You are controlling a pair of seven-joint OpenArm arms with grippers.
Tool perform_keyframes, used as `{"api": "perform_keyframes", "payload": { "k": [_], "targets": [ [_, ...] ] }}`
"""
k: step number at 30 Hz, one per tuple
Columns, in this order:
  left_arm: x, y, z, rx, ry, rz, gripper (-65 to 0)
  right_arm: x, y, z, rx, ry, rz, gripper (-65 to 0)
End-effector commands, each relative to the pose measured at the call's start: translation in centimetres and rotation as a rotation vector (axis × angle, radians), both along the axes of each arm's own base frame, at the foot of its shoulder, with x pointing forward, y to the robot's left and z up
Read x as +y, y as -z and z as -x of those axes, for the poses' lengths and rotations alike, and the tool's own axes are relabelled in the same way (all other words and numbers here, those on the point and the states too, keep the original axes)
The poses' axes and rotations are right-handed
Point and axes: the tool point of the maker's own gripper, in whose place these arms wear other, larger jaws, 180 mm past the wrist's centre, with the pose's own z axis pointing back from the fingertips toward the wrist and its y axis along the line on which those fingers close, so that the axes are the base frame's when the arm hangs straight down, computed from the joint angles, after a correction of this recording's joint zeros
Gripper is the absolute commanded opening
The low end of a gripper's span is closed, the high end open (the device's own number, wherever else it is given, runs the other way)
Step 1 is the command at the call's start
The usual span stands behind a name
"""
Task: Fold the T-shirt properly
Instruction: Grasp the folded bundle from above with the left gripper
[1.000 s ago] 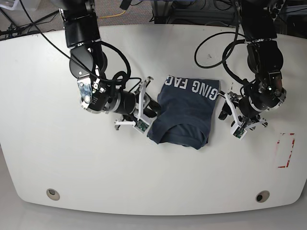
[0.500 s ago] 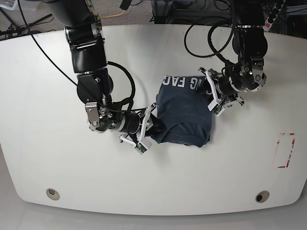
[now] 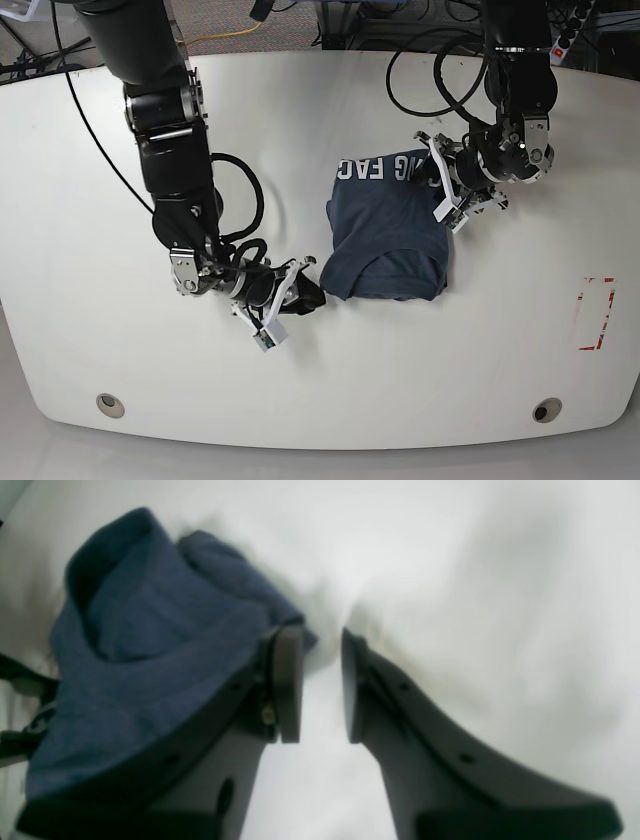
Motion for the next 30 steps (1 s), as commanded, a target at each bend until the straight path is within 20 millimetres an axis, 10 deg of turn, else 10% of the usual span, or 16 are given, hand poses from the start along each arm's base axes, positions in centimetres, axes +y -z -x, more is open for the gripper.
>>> {"api": "perform_keyframes", "payload": {
  "k": [1, 12, 19, 30],
  "targets": [
    [0.1, -2.0, -1.2, -0.069, 0.003, -0.001, -38.2, -0.1, -3.9, -2.4, -0.089, 0.005, -0.034, -52.6],
    [-1.6, -9.9, -3.7, -0.319, 0.049, -0.016, -37.4, -2.9, -7.7, 0.3, -0.207, -0.053, 0.149, -52.8],
    [-3.1, -10.7, -5.6, -0.265, -0.119, 0.038, -19.0, -6.7, -7.7, 2.6, -0.189, 0.042, 0.186, -52.8],
    [-7.9, -10.0, -6.7, -0.208, -0.33, 0.233, -17.9, -9.2, -6.4, 5.1, -0.155, 0.104, 0.211, -52.8]
  ]
}}
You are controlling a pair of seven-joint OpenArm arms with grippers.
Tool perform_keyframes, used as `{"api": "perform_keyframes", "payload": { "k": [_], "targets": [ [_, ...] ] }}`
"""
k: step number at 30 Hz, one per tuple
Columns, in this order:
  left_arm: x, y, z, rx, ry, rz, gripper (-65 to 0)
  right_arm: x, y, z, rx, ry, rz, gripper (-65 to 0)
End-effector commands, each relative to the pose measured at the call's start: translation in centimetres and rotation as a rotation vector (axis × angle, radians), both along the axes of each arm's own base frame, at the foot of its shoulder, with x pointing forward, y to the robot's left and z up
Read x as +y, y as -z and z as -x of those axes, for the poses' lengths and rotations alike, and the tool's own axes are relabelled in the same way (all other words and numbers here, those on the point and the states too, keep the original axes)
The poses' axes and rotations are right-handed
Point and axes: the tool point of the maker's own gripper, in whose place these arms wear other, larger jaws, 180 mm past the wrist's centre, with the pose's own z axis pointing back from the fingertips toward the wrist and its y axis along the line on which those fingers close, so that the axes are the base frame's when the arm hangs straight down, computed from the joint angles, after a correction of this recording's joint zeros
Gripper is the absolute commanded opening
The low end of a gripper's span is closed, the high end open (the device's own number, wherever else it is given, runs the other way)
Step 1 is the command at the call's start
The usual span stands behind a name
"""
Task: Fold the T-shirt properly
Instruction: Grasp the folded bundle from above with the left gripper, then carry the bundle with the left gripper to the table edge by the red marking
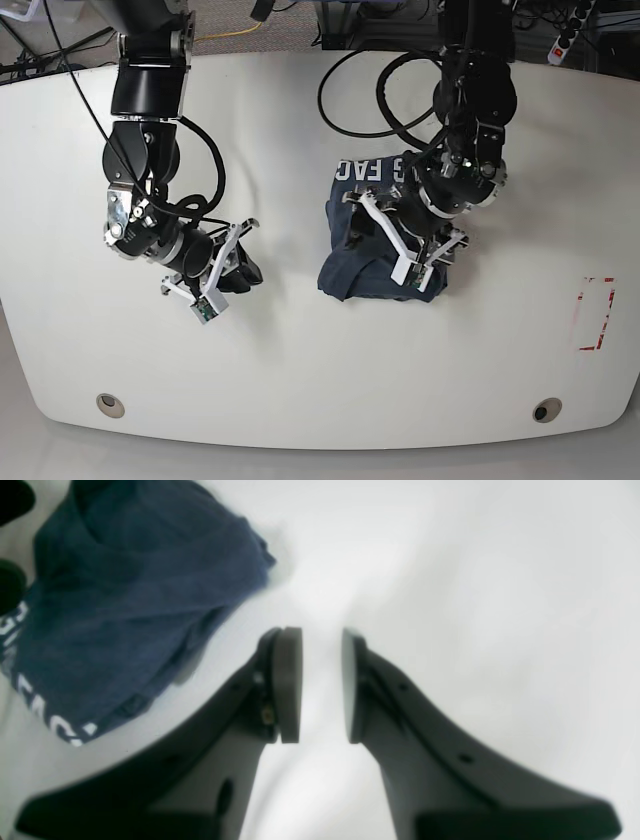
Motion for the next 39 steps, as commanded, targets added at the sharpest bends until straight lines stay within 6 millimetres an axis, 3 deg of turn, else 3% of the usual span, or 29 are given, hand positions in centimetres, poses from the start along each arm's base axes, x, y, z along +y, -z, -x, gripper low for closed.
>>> {"api": "perform_keyframes", "payload": {
  "k": [1, 6, 15, 19, 24, 27, 31, 39],
  "targets": [
    [0.1, 0.1, -0.9, -0.005, -0.067, 0.03, -17.8, -0.9, -2.1, -0.8, -0.061, 0.016, 0.001, -52.8],
    [-0.6, 2.5, -1.4, 0.034, -0.141, 0.067, -17.8, -1.9, -1.9, -0.6, -0.056, 0.045, -0.002, -52.8],
    [0.1, 9.0, -1.0, 0.068, -0.131, -0.129, -17.9, -2.8, -1.4, -0.2, -0.044, 0.05, 0.022, -52.8],
    [1.2, 9.9, -2.0, 0.089, -0.142, -0.159, -17.9, -2.8, -1.5, -0.3, -0.045, 0.05, 0.023, -52.8],
    [6.4, 10.0, -2.8, 0.087, -0.213, -0.217, -17.8, -2.7, -2.5, 0.0, -0.08, 0.044, 0.033, -52.8],
    [8.0, 10.0, -2.8, 0.08, -0.18, -0.247, -17.8, -2.5, -3.0, 0.2, -0.1, 0.038, 0.039, -52.8],
    [12.5, 10.4, -2.1, 0.122, -0.149, -0.31, -18.2, -2.5, -3.2, 0.4, -0.107, 0.036, 0.042, -52.8],
    [25.0, 10.0, -0.1, 0.191, -0.157, -0.472, -18.5, -2.4, -2.8, 1.3, -0.104, 0.032, 0.055, -52.8]
  ]
}}
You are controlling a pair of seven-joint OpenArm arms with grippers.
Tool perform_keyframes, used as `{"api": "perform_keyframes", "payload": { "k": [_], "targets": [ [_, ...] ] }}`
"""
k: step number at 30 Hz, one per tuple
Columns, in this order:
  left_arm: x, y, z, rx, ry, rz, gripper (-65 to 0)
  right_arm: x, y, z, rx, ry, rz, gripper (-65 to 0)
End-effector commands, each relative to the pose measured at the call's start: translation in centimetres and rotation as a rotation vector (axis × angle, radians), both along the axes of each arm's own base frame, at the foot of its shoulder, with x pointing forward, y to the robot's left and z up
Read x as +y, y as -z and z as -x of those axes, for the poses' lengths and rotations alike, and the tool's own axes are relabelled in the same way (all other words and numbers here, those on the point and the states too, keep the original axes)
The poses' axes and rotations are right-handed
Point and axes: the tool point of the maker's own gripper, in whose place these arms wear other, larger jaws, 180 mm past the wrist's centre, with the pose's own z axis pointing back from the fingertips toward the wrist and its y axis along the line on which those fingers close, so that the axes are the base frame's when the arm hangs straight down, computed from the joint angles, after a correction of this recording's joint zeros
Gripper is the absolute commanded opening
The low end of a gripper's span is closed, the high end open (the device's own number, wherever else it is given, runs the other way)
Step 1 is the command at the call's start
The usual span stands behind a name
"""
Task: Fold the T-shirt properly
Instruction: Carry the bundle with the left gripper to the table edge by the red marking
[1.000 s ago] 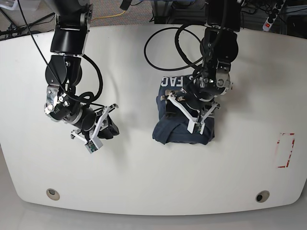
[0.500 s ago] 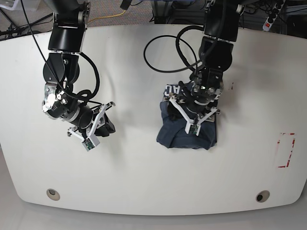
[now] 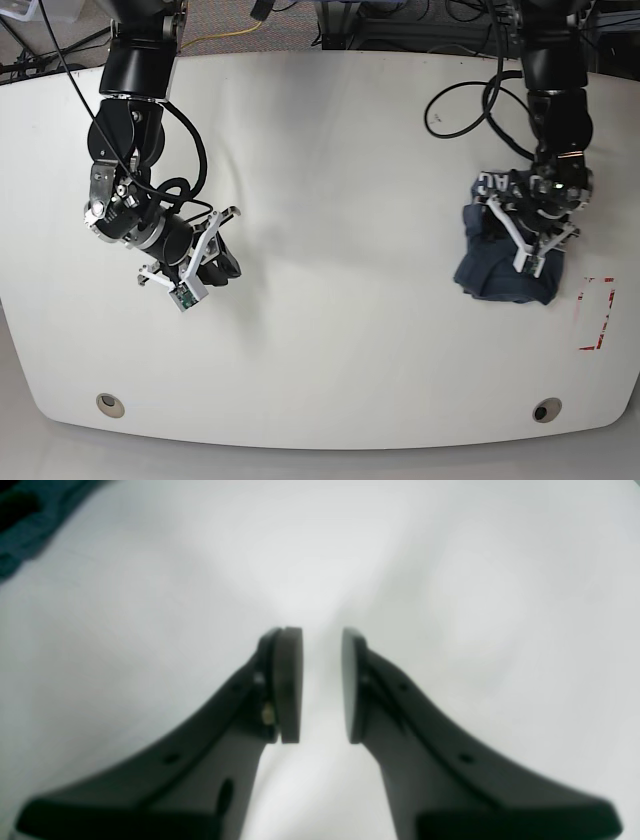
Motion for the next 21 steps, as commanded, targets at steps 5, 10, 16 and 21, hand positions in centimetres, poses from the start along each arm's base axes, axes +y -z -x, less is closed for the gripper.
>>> {"api": "perform_keyframes", "payload": {
  "k": [5, 10, 16, 21],
  "targets": [
    [11.8, 0.2, 3.7, 0.162, -0.077, -0.181, -18.5, 0.5, -1.9, 1.0, -0.075, -0.019, 0.0, -52.8],
    [16.5, -0.2, 6.3, 0.253, -0.042, -0.224, -18.6, 0.8, -1.7, 2.2, -0.072, -0.027, 0.005, -52.8],
    [21.7, -2.3, 8.7, 0.271, -0.106, -0.258, -18.6, 1.1, -1.5, 3.3, -0.069, -0.035, 0.009, -52.8],
    [24.2, -4.5, 8.9, 0.258, -0.132, -0.308, -18.6, 1.7, -1.6, 4.5, -0.075, -0.05, 0.014, -52.8]
  ]
}}
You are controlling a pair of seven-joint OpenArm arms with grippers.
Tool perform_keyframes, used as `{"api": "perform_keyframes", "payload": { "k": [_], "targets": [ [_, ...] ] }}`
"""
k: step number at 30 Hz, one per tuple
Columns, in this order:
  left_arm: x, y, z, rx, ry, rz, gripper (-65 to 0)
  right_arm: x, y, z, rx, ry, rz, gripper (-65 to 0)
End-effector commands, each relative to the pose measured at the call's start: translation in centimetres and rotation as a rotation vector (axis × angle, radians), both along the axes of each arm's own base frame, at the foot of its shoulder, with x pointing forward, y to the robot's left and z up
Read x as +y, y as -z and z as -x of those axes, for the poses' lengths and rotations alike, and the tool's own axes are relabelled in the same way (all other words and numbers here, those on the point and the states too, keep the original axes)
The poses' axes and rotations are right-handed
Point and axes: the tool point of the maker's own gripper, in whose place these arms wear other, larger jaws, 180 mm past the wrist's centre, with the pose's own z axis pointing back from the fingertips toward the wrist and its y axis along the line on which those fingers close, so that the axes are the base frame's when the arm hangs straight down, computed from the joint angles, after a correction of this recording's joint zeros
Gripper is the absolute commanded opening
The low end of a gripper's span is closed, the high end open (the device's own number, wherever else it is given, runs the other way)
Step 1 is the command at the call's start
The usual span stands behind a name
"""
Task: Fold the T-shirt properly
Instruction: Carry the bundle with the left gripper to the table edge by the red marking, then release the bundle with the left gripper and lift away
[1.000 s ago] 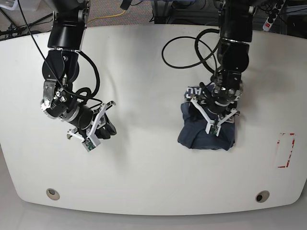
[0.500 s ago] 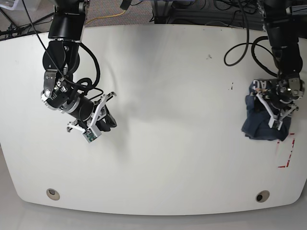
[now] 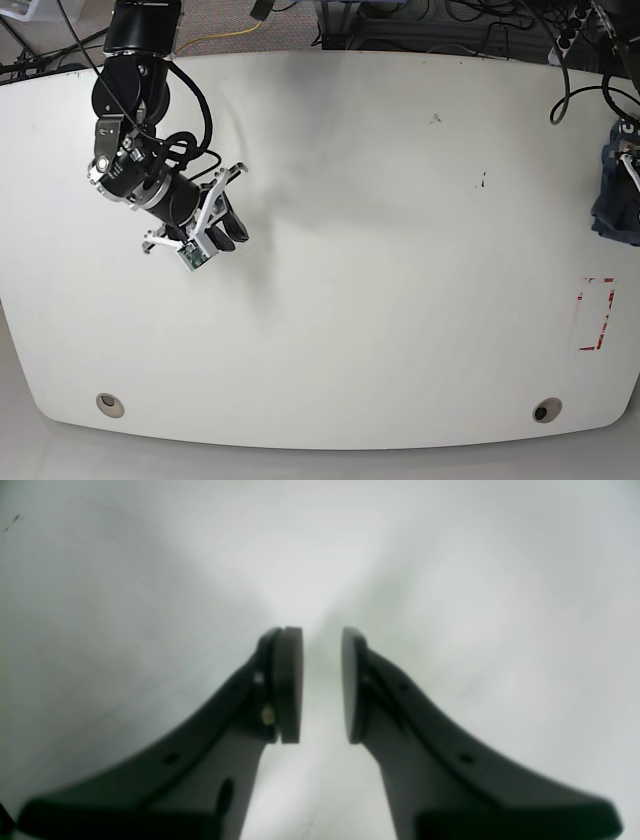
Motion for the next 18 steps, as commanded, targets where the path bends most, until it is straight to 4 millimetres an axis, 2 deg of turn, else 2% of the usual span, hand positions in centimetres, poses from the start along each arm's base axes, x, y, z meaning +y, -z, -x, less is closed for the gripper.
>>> {"api": "perform_keyframes", "payload": {
  "k": [1, 5, 10, 16, 18],
  "targets": [
    [1.3, -2.3, -0.9, -0.04, 0.005, -0.039, -18.6, 0.4, -1.8, -0.3, -0.061, -0.011, -0.017, -52.8],
    [0.8, -5.0, -2.5, -0.087, 0.054, -0.1, -18.6, 0.4, -1.6, -0.1, -0.055, -0.011, -0.019, -52.8],
    [0.0, -8.5, -2.8, -0.114, 0.078, -0.195, -18.6, 0.2, -1.7, -0.2, -0.059, -0.012, -0.012, -52.8],
    [-6.6, -9.2, -4.3, -0.244, 0.2, -0.178, -18.9, -0.3, -1.6, -0.3, -0.065, 0.0, 0.007, -52.8],
    [-10.1, -8.7, -4.5, -0.296, 0.257, -0.147, -21.7, -0.9, -1.3, -0.5, -0.082, 0.017, 0.051, -52.8]
  ]
}}
